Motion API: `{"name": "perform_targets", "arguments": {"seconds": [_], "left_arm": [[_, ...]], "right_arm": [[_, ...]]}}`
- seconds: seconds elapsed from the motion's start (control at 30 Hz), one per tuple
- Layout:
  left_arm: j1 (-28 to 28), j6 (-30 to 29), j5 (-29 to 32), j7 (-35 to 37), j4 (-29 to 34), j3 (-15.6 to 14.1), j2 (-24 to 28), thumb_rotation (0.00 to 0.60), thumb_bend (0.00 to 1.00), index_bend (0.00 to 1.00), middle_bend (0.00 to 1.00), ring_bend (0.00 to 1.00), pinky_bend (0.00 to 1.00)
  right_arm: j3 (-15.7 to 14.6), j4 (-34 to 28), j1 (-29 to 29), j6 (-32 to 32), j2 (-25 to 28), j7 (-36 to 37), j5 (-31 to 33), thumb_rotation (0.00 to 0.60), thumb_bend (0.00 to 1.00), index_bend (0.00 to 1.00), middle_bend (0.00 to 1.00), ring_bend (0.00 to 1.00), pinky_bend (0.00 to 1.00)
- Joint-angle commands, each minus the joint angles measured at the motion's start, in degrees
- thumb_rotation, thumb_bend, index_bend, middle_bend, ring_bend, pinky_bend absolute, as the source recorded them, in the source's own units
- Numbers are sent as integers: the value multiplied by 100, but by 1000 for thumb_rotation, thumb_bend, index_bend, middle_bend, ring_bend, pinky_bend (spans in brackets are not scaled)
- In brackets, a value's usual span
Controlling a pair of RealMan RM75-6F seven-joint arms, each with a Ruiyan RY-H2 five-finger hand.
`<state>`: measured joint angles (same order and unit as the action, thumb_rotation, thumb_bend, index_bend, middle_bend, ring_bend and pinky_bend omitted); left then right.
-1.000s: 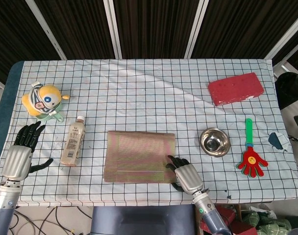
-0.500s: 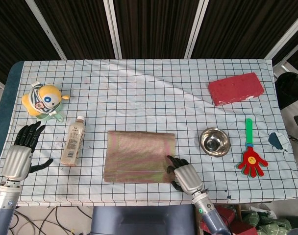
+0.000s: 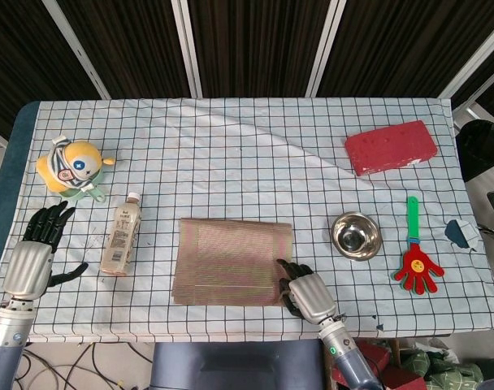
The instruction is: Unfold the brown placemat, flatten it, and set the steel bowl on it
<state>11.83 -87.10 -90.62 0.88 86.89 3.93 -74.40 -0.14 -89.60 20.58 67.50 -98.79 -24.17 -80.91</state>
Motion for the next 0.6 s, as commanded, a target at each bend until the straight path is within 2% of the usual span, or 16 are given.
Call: {"name": "perform_targets", "arguments": {"seconds": [0.03, 0.43, 0.6], "left_arm": [[2, 3, 0, 0, -1, 1, -1, 600, 52, 0, 0, 0, 51], [16, 32, 19, 27, 5, 9, 5, 600, 52, 0, 0, 0, 51], [27, 50, 32, 40, 7, 17, 10, 600, 52, 0, 0, 0, 52]], "right_arm": [[-7, -22, -1, -6, 9, 13, -6, 600, 494, 605, 105, 167, 238], [27, -233, 24, -3, 82, 41, -54, 600, 503, 625, 108, 167, 238], [283, -452, 114, 11, 112, 9, 32, 600, 503, 627, 108, 167, 238]]}}
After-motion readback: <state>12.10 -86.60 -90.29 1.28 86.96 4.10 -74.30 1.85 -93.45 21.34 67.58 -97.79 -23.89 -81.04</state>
